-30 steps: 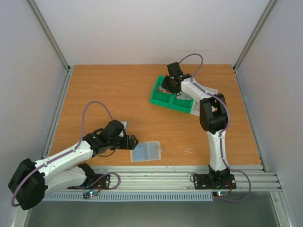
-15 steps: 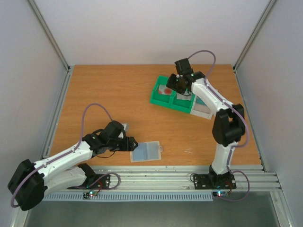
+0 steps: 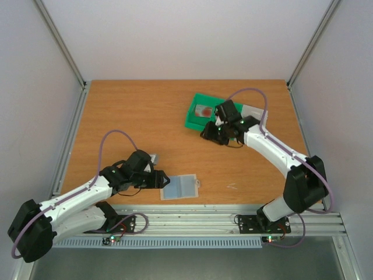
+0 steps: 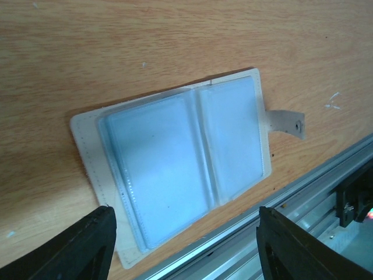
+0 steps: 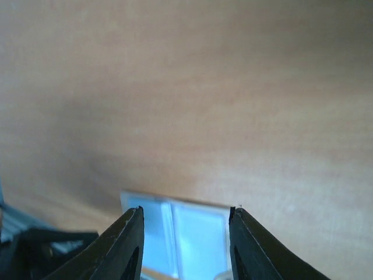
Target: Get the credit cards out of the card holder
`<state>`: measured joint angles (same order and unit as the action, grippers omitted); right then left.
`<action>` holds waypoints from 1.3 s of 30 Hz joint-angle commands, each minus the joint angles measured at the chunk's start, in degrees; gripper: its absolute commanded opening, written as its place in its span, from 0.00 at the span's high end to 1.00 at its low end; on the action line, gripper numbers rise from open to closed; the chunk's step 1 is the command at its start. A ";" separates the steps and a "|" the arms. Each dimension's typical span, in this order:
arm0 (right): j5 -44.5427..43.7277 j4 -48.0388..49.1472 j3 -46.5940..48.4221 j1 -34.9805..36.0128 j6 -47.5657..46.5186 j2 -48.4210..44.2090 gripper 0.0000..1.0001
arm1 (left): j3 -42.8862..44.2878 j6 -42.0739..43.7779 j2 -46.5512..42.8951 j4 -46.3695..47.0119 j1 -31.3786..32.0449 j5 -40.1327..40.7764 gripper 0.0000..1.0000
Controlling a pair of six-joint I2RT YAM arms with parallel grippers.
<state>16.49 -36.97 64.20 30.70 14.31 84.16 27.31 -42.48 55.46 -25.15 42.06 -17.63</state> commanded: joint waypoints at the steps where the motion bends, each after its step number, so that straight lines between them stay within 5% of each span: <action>1: 2.61 -0.35 -5.40 4.47 0.21 -4.20 0.59 | -1.90 -3.55 0.96 7.13 -0.20 -2.33 0.34; 9: 0.15 0.43 -12.05 13.57 0.14 -4.13 0.57 | -3.42 -4.41 4.41 9.97 -0.19 -2.30 0.35; 21: -1.82 7.29 -18.22 17.21 0.41 1.80 0.61 | -7.25 -4.83 8.61 16.61 -0.15 -0.49 0.38; 39: -2.56 16.54 -24.97 18.69 5.05 5.87 0.90 | -9.26 -8.49 16.22 31.86 -0.10 -4.04 0.77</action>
<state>14.81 -23.31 41.85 48.51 17.61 88.40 19.05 -50.19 69.89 0.14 41.98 -20.45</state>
